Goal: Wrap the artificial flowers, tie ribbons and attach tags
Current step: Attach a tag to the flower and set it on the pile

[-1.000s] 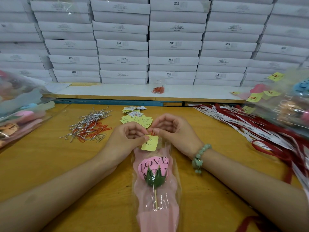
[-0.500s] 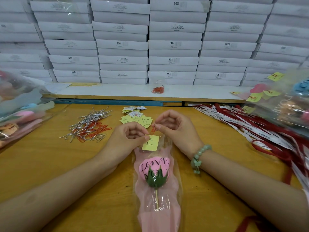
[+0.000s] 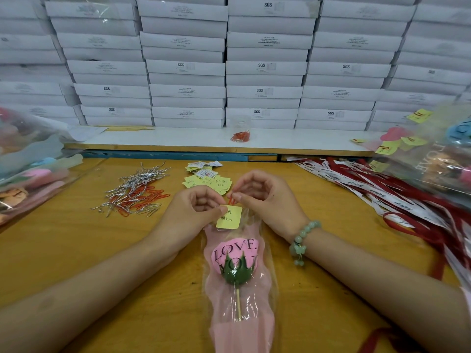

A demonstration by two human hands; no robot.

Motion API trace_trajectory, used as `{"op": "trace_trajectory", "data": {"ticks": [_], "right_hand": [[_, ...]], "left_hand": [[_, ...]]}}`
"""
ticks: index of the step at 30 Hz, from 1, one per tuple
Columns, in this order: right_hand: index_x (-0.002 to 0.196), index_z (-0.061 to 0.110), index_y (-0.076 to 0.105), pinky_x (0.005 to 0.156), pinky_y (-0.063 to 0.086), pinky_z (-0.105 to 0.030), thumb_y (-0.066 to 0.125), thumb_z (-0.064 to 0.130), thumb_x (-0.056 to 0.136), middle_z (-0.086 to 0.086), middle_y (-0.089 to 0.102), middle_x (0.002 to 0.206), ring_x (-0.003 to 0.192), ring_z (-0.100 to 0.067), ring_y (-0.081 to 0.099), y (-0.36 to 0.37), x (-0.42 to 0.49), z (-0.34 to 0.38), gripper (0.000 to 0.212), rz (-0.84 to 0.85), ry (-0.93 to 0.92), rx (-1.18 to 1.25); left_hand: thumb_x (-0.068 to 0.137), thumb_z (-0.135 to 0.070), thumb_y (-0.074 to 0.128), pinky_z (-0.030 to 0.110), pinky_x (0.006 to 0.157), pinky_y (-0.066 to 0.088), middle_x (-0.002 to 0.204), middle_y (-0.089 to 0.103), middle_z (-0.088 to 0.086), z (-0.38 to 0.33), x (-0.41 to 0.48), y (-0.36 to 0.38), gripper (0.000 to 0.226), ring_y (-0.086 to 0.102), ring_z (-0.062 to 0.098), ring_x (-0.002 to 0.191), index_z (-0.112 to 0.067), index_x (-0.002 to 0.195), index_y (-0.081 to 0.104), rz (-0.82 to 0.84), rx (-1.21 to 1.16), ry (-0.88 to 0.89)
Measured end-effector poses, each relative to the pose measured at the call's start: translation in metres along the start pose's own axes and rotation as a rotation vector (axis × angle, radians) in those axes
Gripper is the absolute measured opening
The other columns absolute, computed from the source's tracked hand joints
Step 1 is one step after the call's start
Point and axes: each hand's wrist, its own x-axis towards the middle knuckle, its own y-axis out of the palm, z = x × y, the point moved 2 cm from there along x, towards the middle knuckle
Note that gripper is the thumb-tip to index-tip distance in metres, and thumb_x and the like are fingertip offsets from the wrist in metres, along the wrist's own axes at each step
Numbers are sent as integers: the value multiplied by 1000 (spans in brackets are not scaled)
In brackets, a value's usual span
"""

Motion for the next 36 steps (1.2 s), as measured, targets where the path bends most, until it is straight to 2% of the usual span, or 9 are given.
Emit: {"op": "trace_trajectory", "data": {"ticks": [9,13,15,18,24,36], "right_hand": [[90,2,66,83,58,-39,71,0,82,-11,74,89,84,-22,72,0,1,-1,10,17,-1,-4],[89,3,66,80,58,-31,71,0,82,-11,74,88,83,-21,72,0,1,-2,10,17,1,6],[89,4,66,74,57,-24,72,0,82,-11,74,88,81,-18,72,0,1,-2,10,13,6,12],[89,4,66,64,52,-16,71,1,83,-11,75,86,79,-15,71,0,1,-3,9,9,22,36],[91,4,66,73,58,-26,71,2,83,-11,75,87,82,-19,72,-1,1,-5,9,27,42,32],[90,9,72,79,57,-26,71,5,83,-8,75,86,81,-14,70,-1,1,-7,8,57,87,-13]], "left_hand": [[80,-2,75,14,63,51,73,70,0,-1,-1,1,9,65,10,69,-10,81,71,-14,10,17],[81,-3,74,15,60,50,74,71,-2,-1,-2,0,8,63,9,67,-10,81,70,-7,10,23],[81,-4,75,16,56,50,76,72,0,-1,-2,0,8,64,9,66,-11,80,71,-10,-2,14],[79,-4,76,16,59,52,77,73,4,-1,-1,-1,9,66,10,67,-12,78,73,-11,-32,5],[78,-3,77,15,62,52,78,73,6,1,0,-2,12,69,12,71,-15,79,73,-10,-33,3],[78,-2,75,13,62,51,77,74,1,1,1,-2,12,70,10,72,-13,81,73,-17,-54,0]]}}
